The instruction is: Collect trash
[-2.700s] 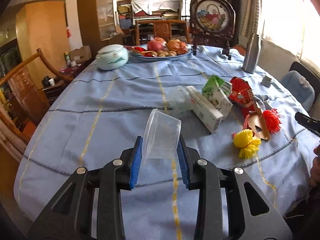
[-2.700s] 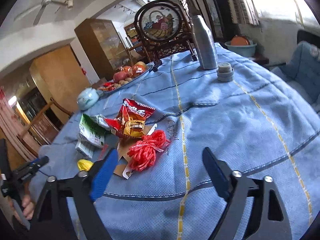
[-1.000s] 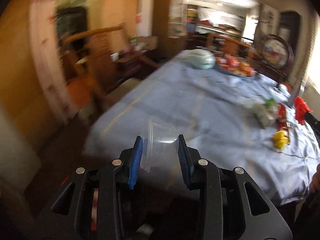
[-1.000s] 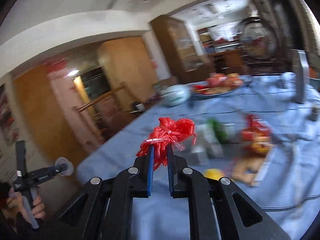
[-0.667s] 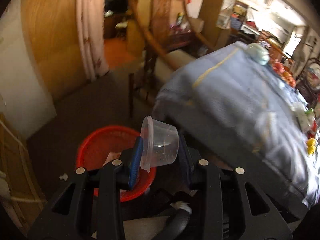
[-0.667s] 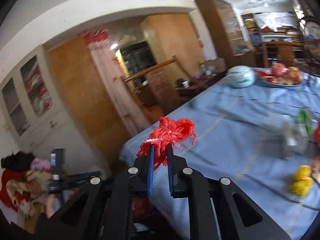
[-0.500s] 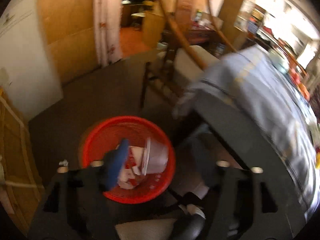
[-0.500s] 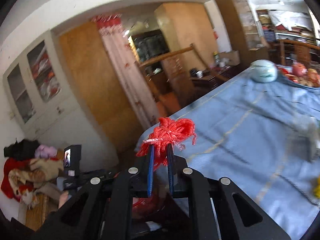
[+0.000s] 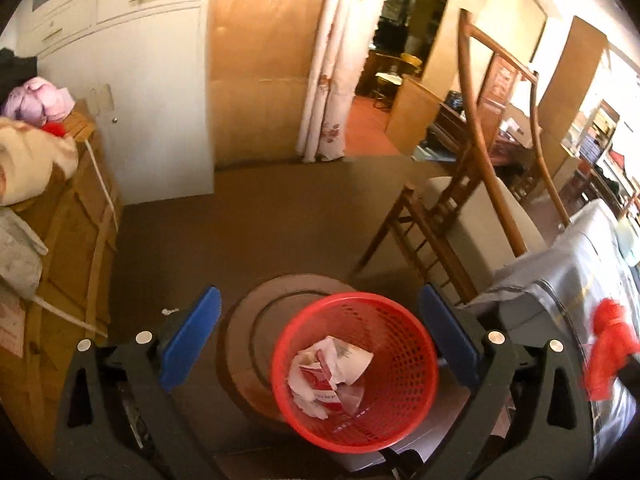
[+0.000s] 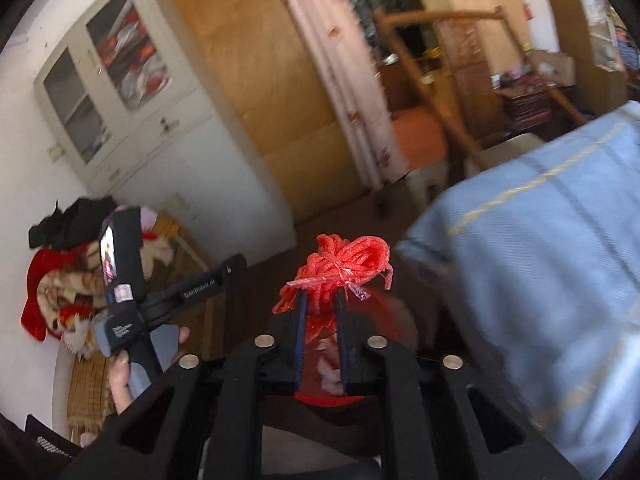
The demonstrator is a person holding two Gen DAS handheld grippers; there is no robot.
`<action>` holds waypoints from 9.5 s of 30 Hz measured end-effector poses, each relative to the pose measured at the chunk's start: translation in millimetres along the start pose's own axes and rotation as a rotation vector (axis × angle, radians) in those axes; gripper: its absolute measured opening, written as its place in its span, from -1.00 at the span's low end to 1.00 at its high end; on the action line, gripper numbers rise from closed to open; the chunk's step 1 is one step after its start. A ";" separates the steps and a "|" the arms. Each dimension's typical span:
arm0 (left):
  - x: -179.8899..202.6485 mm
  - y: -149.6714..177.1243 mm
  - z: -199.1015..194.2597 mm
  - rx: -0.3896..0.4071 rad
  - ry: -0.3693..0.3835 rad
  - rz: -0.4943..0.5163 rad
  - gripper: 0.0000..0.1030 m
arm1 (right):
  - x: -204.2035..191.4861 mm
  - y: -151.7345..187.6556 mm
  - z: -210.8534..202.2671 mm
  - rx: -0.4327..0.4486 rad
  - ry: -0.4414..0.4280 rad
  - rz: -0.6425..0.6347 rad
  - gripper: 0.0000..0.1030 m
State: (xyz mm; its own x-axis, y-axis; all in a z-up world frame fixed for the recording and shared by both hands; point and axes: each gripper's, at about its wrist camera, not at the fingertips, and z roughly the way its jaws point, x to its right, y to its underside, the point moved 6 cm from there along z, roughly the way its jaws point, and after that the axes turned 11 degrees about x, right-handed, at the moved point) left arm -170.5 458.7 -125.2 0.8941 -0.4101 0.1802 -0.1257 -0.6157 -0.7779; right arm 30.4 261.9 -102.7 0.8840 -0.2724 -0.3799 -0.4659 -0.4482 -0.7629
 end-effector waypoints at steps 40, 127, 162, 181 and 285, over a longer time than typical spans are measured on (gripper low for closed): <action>160.4 48.9 -116.5 0.068 0.392 0.356 0.87 | 104.1 38.1 -260.7 0.514 0.446 0.173 0.66; 582.2 125.9 -105.1 -0.040 0.868 0.667 -0.36 | 345.2 42.6 -336.2 0.243 0.944 0.277 0.27; 527.3 114.4 -162.7 0.144 0.878 0.725 -0.37 | 317.2 28.0 -364.4 0.468 0.884 0.244 -0.48; 533.9 166.3 -115.4 -0.089 0.851 0.836 0.31 | 333.4 65.3 -380.4 0.494 0.800 0.383 -0.49; 554.3 213.7 -168.3 -0.161 0.857 0.918 0.87 | 318.8 145.3 -505.1 0.714 1.098 0.447 0.84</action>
State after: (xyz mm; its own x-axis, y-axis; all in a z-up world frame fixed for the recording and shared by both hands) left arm 225.8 -13.5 -90.3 -0.1069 -0.9942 -0.0075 -0.6549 0.0761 -0.7519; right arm 225.6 -320.2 -70.3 0.0283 -0.9495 -0.3125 -0.2848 0.2920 -0.9130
